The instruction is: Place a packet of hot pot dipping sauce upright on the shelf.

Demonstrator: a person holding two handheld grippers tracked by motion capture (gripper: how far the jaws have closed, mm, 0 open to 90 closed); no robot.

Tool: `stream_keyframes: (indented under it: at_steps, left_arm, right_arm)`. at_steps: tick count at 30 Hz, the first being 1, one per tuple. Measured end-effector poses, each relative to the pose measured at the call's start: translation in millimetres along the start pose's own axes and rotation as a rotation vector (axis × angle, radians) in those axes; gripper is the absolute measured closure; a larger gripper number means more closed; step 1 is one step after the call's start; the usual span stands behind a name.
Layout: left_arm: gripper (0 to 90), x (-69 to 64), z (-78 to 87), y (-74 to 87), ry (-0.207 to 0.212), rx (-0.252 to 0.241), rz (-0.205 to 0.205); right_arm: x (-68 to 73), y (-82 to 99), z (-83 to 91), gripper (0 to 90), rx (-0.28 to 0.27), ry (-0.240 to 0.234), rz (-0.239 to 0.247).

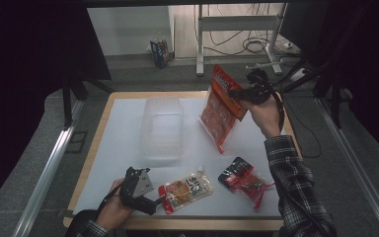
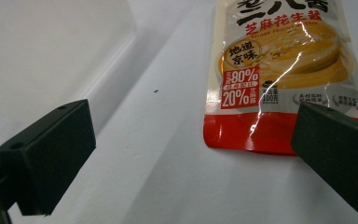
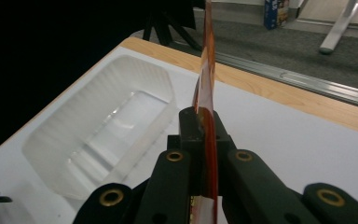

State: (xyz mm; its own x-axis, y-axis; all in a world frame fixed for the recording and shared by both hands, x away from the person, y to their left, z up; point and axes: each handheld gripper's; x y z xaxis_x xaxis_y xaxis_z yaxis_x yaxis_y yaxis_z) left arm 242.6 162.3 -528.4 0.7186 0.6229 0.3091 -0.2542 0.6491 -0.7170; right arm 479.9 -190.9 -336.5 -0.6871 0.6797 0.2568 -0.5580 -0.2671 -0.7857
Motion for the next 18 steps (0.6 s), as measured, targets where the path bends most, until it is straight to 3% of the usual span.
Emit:
stream_keyframes:
  at_steps: [8, 15, 18]
  left_arm:
    - [0.0, -0.3, 1.0, -0.1, -0.002, -0.004, 0.01]
    - [0.0, 1.0, 2.1, -0.2, -0.006, -0.014, 0.023]
    - [0.0, 3.2, 3.1, -0.2, -0.004, -0.012, 0.032]
  right_arm:
    - [14.1, -12.1, -2.1, 88.8, 0.004, -0.004, 0.018]
    - [17.1, -20.7, -0.3, 88.8, -0.013, -0.008, 0.006]
    - [19.2, -24.5, 0.1, 88.8, -0.024, -0.032, -0.007]
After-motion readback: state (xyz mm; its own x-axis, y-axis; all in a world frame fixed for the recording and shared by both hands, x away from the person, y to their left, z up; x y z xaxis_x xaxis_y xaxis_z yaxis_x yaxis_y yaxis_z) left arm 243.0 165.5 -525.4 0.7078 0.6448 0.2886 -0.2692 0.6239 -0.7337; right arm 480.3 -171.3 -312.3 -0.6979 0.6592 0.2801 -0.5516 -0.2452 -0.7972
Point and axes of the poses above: each handheld gripper's, and its own axes: z roughly backward along the jaws, y roughly out of its underside, x roughly to its left, and after that the axes turned 5 degrees about -y, right-handed
